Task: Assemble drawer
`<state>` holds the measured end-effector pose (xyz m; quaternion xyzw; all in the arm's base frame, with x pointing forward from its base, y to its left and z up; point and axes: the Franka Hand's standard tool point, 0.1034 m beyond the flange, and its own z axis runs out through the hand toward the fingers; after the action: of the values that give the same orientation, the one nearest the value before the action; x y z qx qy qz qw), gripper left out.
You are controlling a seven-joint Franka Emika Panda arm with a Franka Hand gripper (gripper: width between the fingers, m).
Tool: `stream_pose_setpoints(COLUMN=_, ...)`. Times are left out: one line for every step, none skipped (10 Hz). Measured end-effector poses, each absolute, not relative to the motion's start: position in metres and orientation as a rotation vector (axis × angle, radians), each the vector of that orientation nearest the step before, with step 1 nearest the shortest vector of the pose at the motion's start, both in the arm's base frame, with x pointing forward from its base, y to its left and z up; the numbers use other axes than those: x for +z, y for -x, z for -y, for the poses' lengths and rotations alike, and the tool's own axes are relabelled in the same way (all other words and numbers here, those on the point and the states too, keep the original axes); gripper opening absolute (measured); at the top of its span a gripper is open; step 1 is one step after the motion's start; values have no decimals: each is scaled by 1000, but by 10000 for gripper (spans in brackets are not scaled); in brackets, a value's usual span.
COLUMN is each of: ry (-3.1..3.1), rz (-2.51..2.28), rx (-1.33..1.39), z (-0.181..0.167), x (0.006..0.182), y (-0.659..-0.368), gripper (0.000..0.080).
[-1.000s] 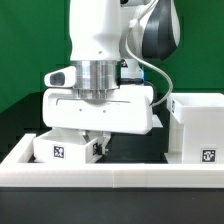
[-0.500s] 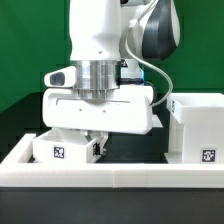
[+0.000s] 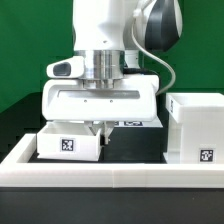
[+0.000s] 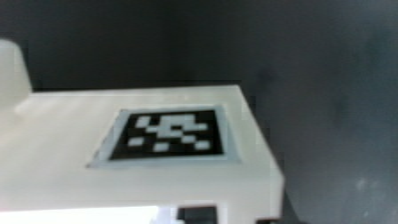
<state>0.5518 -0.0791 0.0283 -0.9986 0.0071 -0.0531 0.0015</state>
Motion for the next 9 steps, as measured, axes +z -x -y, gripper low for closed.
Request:
stream_pose_setpoints(ry=3133, rz=-17, rx=-160, z=79, x=28, y=-548, gripper=41)
stream_pose_setpoints(ry=3134, rz=-7, rx=-159, z=79, x=27, y=-549, gripper=41)
stream_pose_setpoints(ry=3136, rz=34, rx=-158, z=79, x=27, y=-549, gripper=41)
stream_pose_setpoints(ry=3137, rz=189, rx=-156, z=80, x=26, y=-548, gripper=41)
stream_pose_setpoints(ry=3136, rz=360, rx=-168, z=77, x=27, y=-547, gripper=41)
stream_pose_setpoints(ry=3122, rz=564, rx=-180, z=71, x=28, y=-543, gripper=41)
stream_pose_setpoints(ry=3073, rz=903, rx=-190, z=62, x=27, y=-541, gripper=41)
stream_pose_setpoints(ry=3039, rz=992, rx=-152, z=59, x=26, y=-540, gripper=41)
stream_pose_setpoints(ry=3028, rz=1030, rx=-146, z=64, x=29, y=-546, gripper=41)
